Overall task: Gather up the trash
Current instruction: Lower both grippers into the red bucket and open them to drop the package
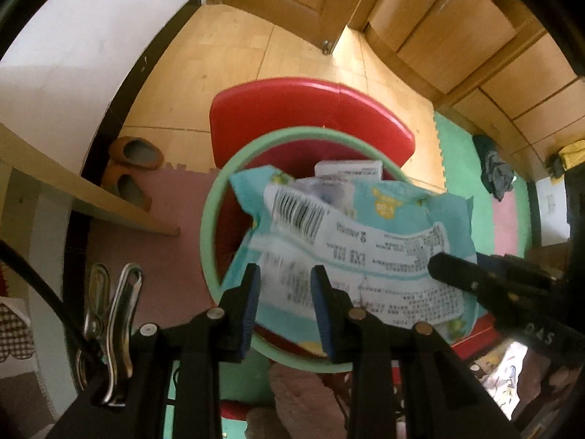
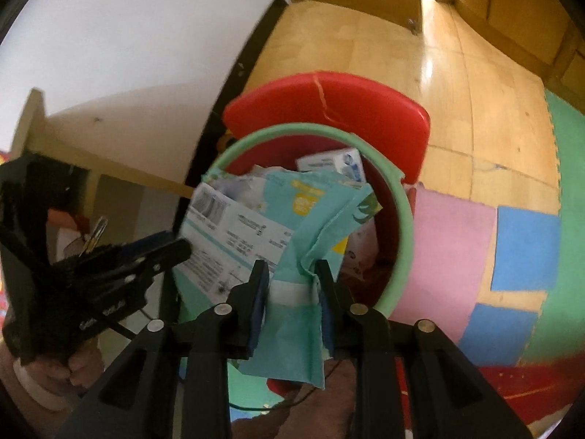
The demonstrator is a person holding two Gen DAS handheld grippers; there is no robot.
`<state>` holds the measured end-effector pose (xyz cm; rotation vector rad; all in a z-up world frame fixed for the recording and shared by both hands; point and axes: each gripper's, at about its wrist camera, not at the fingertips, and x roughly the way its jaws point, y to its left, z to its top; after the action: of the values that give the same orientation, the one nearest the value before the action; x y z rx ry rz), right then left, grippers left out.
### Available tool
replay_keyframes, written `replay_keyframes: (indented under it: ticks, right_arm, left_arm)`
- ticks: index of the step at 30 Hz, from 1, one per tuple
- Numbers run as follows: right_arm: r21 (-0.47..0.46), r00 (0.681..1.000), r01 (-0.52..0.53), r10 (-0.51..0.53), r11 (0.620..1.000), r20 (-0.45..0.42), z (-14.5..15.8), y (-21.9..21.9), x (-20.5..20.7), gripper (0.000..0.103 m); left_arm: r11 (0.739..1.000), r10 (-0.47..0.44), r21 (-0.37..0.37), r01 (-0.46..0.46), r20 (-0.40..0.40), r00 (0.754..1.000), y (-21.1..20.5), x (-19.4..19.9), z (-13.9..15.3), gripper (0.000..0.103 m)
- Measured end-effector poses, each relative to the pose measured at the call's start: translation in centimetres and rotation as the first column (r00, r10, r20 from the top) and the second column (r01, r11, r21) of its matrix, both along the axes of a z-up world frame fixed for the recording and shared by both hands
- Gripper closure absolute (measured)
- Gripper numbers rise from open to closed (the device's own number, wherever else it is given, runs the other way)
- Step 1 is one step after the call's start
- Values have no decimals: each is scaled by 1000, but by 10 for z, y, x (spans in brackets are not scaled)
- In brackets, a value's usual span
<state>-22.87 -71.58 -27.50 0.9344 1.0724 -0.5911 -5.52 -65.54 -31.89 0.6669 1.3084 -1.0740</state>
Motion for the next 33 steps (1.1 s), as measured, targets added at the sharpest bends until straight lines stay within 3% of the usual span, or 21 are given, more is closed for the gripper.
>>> replay_keyframes:
  ticks: [4,8,12,15,17,19,23,25,30,31,33]
  right_arm:
    - [-45,997,-16,13,999,-73,-5,0,0,64]
    - [-100,996,-29,21,995,-85,8,4,-6,63]
    - [-174,997,-26,12,984,-80,29,5,-14,63]
    - [-141,999,-44,44,989,-5,42,10,-11,63]
    - [-79,997,-77,78,994,9,34,12,-2,63]
    - [-47,993,-117,116,992,-17,17,17,8,71]
    - [22,987,-142,143,990,-71,-30,25,18,78]
    - [16,985,-152,153,988,-80,-43,25,22,82]
    - [58,980,-151,157,987,-126,-79,17,33,89]
    - [73,979,-140,149,988,-141,-88,15,32,94]
    - [33,968,-166,169,986,-185,-97,13,35,95]
  left_arm:
    - [1000,17,5,-17,-24,1000,1,2,-6,74]
    - [1000,20,0,-20,-43,999,-2,3,-7,74]
    - [1000,17,-13,-18,-67,998,-4,1,-4,74]
    - [1000,-3,-4,2,-66,998,-6,-2,-8,74]
    - [1000,-8,12,9,-53,999,-6,-6,-14,73]
    - [999,-8,43,10,-50,999,-7,-8,-27,73]
    - [993,12,120,-3,-69,998,-3,-10,-61,74]
    - [990,22,140,-11,-78,997,-2,-9,-75,74]
    - [992,10,128,-1,-70,997,-10,-10,-85,75]
    - [992,13,123,-5,-66,998,-13,-9,-86,76]
    - [994,4,112,2,-54,999,-20,-9,-85,76]
